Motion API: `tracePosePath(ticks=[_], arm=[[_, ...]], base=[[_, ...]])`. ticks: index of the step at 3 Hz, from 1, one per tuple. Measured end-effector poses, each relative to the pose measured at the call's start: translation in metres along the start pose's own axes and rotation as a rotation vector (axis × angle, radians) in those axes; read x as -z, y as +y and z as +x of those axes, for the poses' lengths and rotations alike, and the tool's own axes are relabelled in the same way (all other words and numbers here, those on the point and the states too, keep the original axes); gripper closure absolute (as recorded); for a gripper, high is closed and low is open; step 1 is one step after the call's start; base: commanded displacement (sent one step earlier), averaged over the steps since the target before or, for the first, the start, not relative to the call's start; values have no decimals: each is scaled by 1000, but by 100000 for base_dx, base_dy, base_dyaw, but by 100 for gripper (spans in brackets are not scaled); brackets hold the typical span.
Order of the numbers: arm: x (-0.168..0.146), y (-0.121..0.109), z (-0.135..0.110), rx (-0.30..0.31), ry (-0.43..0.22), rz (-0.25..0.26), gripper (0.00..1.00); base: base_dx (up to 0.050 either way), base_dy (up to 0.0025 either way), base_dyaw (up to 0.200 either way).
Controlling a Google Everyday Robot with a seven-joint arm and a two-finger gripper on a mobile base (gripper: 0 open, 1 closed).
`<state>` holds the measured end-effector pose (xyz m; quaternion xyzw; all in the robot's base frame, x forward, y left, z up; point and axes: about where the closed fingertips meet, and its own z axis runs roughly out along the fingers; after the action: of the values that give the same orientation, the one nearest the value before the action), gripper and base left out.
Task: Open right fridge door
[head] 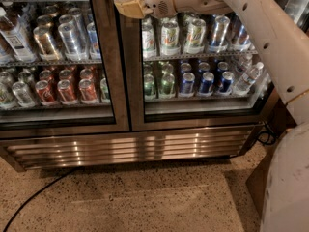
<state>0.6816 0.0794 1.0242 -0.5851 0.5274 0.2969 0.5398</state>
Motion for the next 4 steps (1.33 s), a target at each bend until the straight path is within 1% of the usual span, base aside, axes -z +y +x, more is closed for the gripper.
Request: tracePosePath(ticks=[1, 2, 3, 4], arm=[[3, -6, 1, 0, 0, 0, 100], [5, -13, 2, 0, 0, 0, 100], [6, -18, 3, 0, 0, 0, 81], [6, -21, 3, 0, 0, 0, 58]], base=[[0, 0, 0], [0, 0, 0], [0, 0, 0], [0, 0, 0]])
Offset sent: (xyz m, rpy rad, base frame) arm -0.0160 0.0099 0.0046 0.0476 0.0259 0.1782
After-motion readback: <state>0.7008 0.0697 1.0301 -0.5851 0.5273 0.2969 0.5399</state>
